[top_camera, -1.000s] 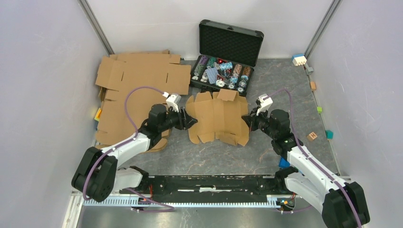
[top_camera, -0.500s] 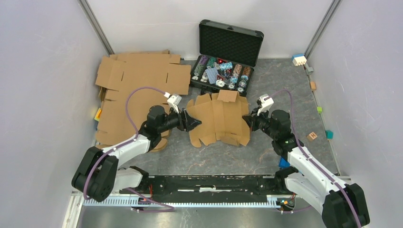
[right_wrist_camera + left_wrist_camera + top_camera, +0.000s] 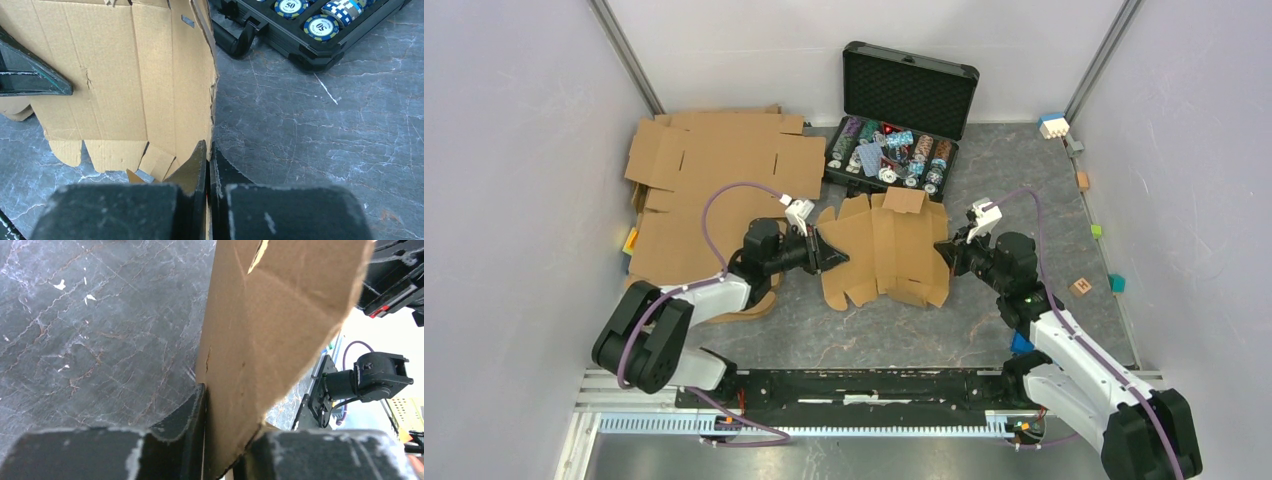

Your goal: Fold the paper box

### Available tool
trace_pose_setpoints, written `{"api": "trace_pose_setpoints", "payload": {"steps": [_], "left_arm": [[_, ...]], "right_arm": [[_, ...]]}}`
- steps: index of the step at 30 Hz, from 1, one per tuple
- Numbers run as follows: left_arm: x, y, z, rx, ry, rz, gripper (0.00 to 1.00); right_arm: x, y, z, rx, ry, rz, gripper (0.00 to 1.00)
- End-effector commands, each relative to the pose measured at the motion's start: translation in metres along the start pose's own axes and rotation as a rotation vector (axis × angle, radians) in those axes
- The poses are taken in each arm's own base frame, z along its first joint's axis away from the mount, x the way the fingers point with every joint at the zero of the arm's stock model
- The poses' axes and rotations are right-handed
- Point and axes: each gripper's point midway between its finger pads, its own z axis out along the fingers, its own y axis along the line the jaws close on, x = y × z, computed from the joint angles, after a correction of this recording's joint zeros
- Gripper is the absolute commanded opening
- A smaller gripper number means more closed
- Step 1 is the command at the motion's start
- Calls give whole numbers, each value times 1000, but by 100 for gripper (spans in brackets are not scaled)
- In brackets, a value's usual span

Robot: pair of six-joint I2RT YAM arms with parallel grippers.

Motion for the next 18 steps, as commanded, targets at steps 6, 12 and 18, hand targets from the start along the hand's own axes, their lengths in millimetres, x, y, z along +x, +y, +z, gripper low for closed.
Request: {"api": "trace_pose_setpoints", "payload": {"steps": [6, 12, 18], "left_arm": [[-44, -33, -19, 27, -118, 88, 10], [-49, -40, -33, 7, -173, 159, 6], [-46, -45, -35, 14, -190, 202, 4]], "right_arm": [[-4, -1, 6, -3, -53, 15, 59], [17, -3, 5, -6, -20, 10, 89], [38, -6, 3, 3, 20, 19, 98]]}}
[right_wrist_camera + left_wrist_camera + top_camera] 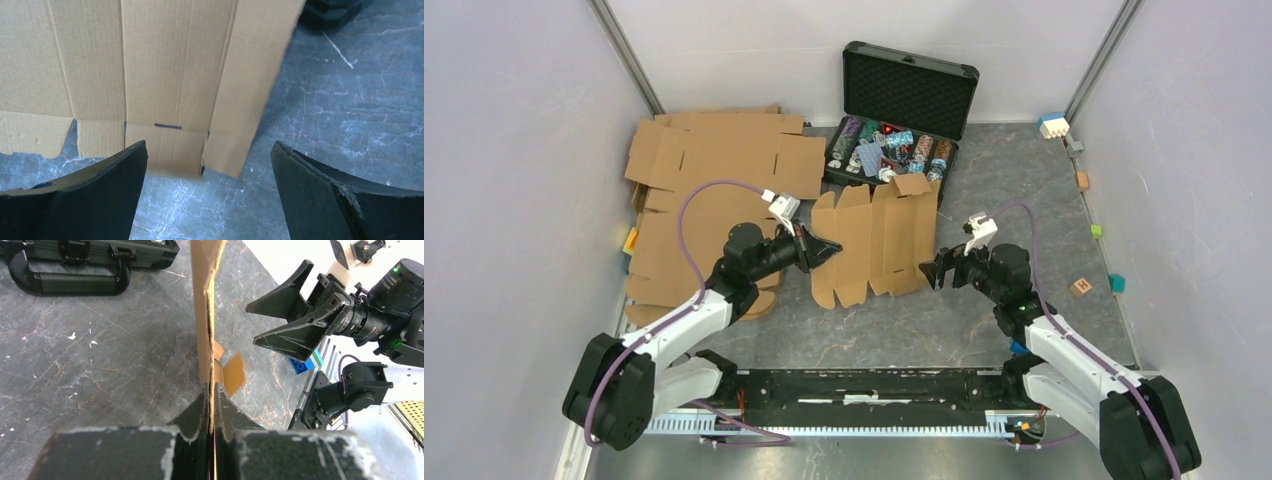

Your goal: Fold the paper box

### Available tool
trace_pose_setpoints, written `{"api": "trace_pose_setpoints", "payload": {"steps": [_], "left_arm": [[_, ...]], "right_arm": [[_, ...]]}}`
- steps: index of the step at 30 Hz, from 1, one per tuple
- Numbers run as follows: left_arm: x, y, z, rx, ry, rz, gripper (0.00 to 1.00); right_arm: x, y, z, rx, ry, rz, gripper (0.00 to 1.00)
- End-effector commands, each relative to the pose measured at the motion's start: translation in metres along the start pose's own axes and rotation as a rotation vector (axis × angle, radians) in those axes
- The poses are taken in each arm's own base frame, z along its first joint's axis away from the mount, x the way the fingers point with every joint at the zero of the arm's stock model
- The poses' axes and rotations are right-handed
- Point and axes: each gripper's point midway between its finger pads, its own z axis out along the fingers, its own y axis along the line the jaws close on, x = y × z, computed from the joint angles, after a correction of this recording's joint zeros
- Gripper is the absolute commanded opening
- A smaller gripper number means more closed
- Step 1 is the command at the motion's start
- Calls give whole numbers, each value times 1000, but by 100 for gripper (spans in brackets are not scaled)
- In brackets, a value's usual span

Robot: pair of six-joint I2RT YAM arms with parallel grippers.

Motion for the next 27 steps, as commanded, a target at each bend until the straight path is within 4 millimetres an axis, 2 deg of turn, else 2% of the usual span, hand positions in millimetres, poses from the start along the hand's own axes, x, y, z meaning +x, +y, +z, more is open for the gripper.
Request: {"api": "trace_pose_setpoints", "payload": {"steps": [1, 13, 19, 24, 27], "left_arm": [[0, 0, -3, -14, -31, 83, 4], [13, -3, -3, -61, -30, 223, 2], [14, -3, -3, -75, -32, 250, 2], [16, -3, -4, -88, -30, 259, 2], [16, -4, -3, -88, -32, 260, 2]], "right_arm": [[0, 0, 0, -7, -25, -9, 98], [41, 16, -1, -101, 66, 8, 97], [63, 37, -2, -182, 169, -71, 82], [77, 54, -6, -248, 201, -98, 61], [83, 61, -6, -280, 216, -113, 44]]}}
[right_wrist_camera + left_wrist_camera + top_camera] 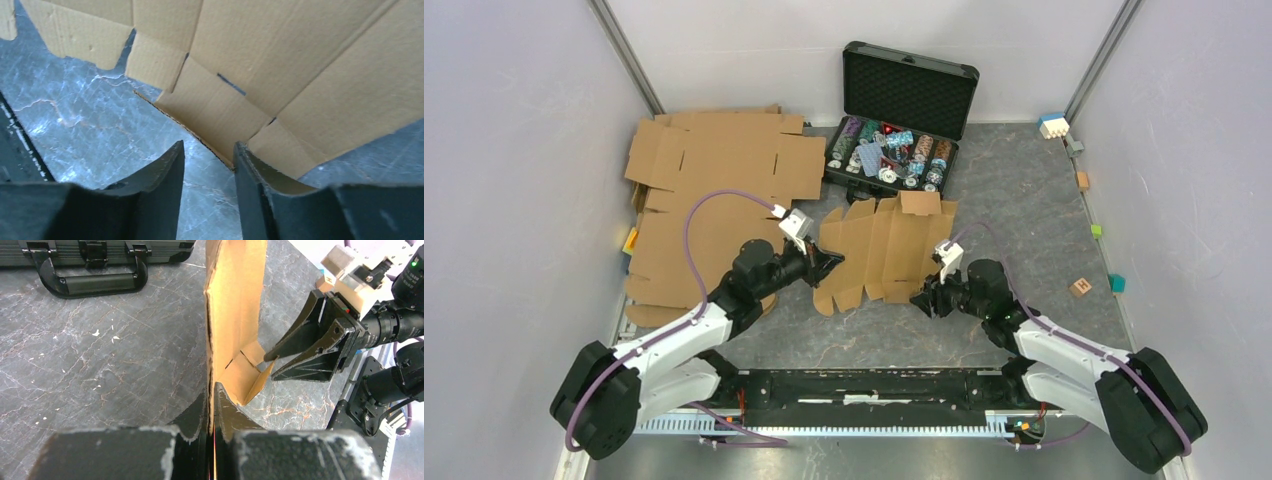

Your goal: Fold the paper box

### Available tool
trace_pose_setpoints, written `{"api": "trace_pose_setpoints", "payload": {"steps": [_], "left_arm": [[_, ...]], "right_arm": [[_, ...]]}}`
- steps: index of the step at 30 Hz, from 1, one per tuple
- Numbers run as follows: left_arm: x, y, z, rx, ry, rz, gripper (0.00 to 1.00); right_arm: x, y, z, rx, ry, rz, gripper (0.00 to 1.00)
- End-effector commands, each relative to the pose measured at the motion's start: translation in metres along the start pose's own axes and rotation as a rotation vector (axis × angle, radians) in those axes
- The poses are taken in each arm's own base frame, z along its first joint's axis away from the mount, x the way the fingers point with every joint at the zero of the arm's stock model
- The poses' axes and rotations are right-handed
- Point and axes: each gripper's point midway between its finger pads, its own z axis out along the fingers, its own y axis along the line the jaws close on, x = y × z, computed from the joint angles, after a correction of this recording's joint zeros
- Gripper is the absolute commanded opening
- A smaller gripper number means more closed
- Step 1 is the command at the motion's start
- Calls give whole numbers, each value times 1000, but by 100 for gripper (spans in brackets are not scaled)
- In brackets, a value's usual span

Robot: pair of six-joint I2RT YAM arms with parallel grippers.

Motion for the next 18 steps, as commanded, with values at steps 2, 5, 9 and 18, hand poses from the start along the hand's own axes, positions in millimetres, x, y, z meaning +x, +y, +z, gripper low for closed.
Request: {"api": "trace_pose_setpoints", "payload": {"steps": [2, 5, 9, 18], "left_arm": [[-9, -1, 0, -12, -38, 64, 2], [-8, 5, 0, -46, -35, 54, 2], [-7, 7, -2, -63, -38, 46, 2], [-10, 3, 3, -72, -39, -15, 2]], "right_arm": [[1, 21, 5, -95, 9, -58, 39], [2, 33, 7, -138, 23, -92, 43], [8, 41, 8, -175, 41, -107, 53], [25, 46, 17, -203, 104, -73, 44]]}}
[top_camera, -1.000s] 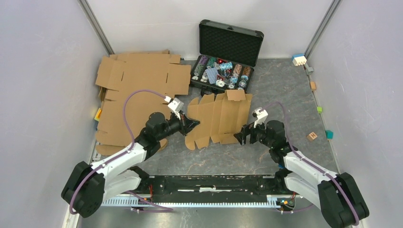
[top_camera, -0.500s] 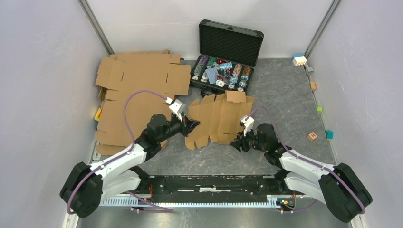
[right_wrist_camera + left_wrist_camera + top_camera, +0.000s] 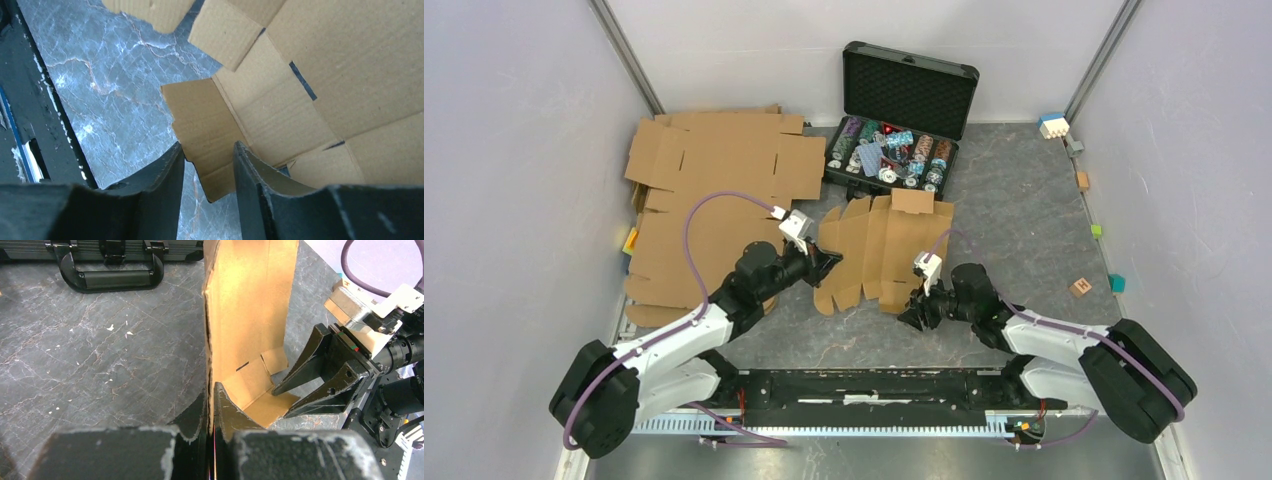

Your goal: Fold the paper box

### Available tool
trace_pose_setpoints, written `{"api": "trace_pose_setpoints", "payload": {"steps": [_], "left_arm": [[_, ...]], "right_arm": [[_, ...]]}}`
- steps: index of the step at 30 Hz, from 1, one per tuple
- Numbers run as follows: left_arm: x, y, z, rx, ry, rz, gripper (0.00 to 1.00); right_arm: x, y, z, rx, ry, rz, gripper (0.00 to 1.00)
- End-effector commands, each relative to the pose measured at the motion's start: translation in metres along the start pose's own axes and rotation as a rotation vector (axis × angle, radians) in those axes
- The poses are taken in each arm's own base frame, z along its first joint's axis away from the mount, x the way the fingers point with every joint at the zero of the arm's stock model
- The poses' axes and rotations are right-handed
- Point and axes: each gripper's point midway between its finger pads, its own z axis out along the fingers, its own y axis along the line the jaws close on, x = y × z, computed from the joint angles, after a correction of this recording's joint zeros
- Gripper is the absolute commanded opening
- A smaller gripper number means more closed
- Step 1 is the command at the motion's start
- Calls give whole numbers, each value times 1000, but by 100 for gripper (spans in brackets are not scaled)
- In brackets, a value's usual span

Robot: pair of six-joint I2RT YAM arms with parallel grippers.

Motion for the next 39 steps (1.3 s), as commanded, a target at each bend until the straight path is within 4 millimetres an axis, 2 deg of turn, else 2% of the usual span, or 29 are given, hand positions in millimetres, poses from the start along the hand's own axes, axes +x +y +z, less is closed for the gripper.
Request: {"api": "trace_pose_setpoints", "payload": {"steps": [1, 4, 12, 22, 30, 36, 39], "left_arm": [[-13, -10, 3, 10, -30, -35, 2], [-11, -16, 4, 23, -23, -69, 2], [-4, -27, 8, 36, -24, -119, 2], [33, -38, 6, 30, 12, -2, 2], [48, -35, 2, -16, 18, 84, 2], [49, -31, 2, -66, 54, 155, 2], [48, -31, 4, -78, 60, 176, 2]], "right_arm": [[-9, 2, 6, -12, -7, -15, 42], [-12, -2, 9, 7, -9, -38, 42], [-2, -7, 12, 45, 36, -47, 44], [-21, -14, 10, 106, -20, -23, 42], [-30, -19, 2, 158, -52, -7, 66], [-34, -31, -13, 255, -87, -8, 75], [-33, -30, -17, 257, -98, -4, 85]]}}
